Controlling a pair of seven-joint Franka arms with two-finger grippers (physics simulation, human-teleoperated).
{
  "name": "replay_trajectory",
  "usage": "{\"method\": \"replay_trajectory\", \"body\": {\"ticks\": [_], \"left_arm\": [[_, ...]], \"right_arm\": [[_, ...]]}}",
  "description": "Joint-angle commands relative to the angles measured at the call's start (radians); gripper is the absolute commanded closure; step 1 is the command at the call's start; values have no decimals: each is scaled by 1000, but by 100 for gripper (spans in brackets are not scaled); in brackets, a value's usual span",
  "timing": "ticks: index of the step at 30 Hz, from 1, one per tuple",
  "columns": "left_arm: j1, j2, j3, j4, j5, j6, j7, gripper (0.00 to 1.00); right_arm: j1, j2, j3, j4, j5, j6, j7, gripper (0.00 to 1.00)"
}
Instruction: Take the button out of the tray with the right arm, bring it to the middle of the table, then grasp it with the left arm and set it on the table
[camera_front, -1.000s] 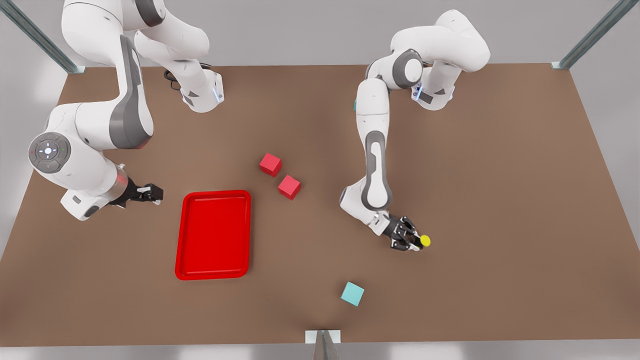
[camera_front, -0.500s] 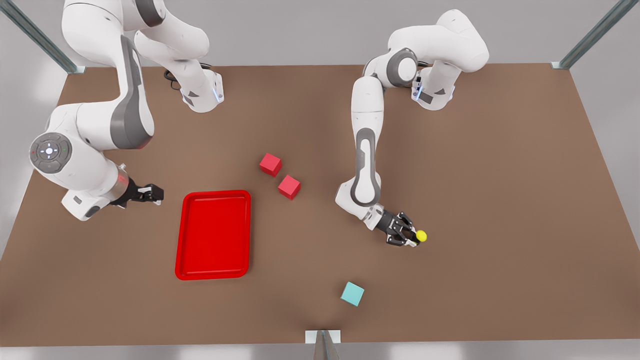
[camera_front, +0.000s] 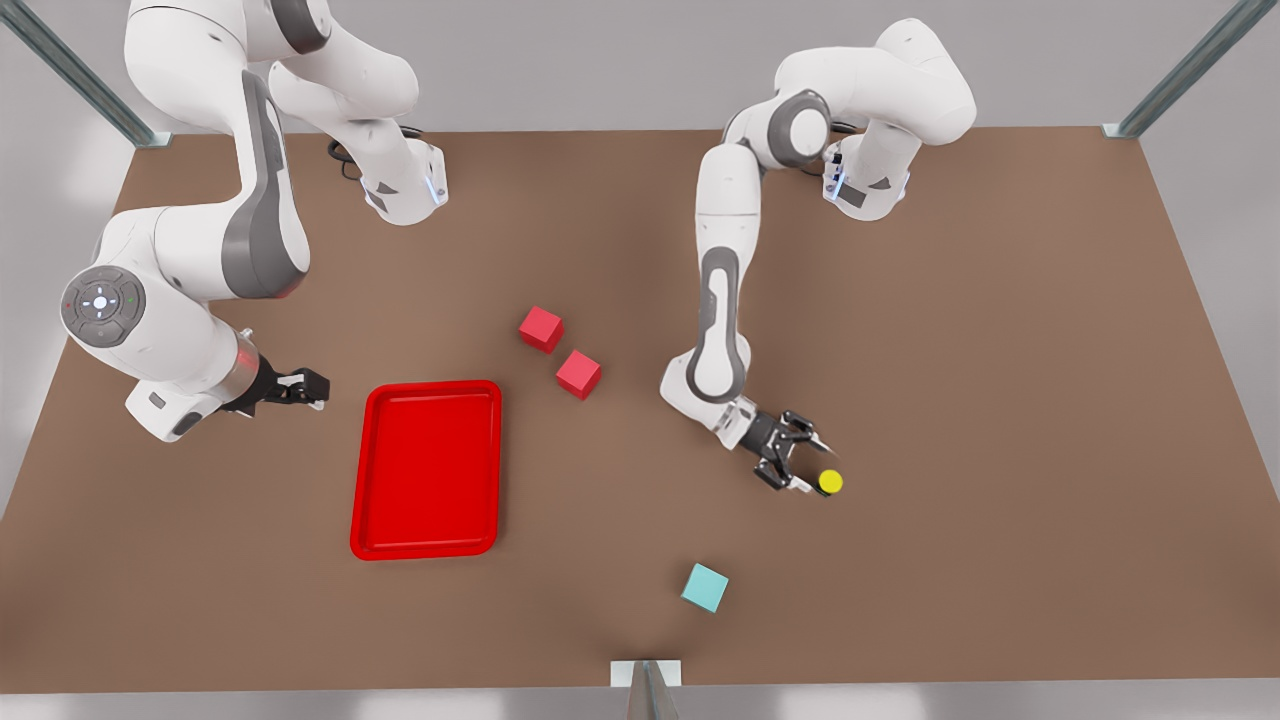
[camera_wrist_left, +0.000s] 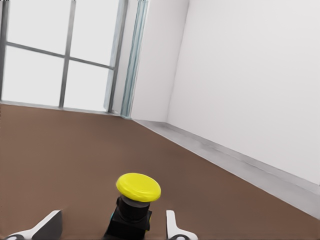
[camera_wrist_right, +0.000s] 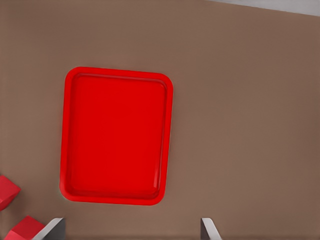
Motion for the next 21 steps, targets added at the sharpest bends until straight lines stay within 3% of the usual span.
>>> {"method": "replay_trajectory", "body": {"ticks": [1, 7, 9, 10, 13, 14, 15, 17, 18, 19, 21], "left_arm": [[-14, -13, 0, -9, -5, -60, 41, 0], [-80, -82, -1, -38, -17, -124, 108, 0], [-105, -160, -6, -68, -17, -157, 156, 0], [-112, -223, -6, -88, -17, -176, 206, 0], [-11, -671, -10, -110, -24, -191, 573, 0], [10, -710, -12, -110, -43, -188, 643, 0], [9, -785, -14, -104, -139, -188, 881, 0], [6, -790, -46, -87, -241, -190, 1329, 0], [12, -791, -56, -75, -294, -191, 1578, 0], [30, -805, -50, -49, -444, -206, 1848, 0], [173, -872, -40, 54, -687, -326, 2274, 0]], "right_arm": [[0, -1, 0, 1, 0, 0, 0, 0], [0, -1, -1, 1, 0, 0, 0, 0], [3, -2, -1, 1, 0, -2, 1, 0], [4, -2, 0, 2, 0, -2, 2, 0], [-3, -2, -1, 2, 0, -2, 0, 0], [-5, -2, 0, 1, 0, 0, 0, 0], [-6, -2, -1, 2, 0, -2, 0, 0], [-8, 6, -7, 14, -2, 0, 2, 0], [-9, 56, -9, 100, 0, -5, -2, 0], [-23, 81, -9, 122, 35, -2, 8, 0], [-71, 85, -8, 149, 92, 14, 29, 0]]}}
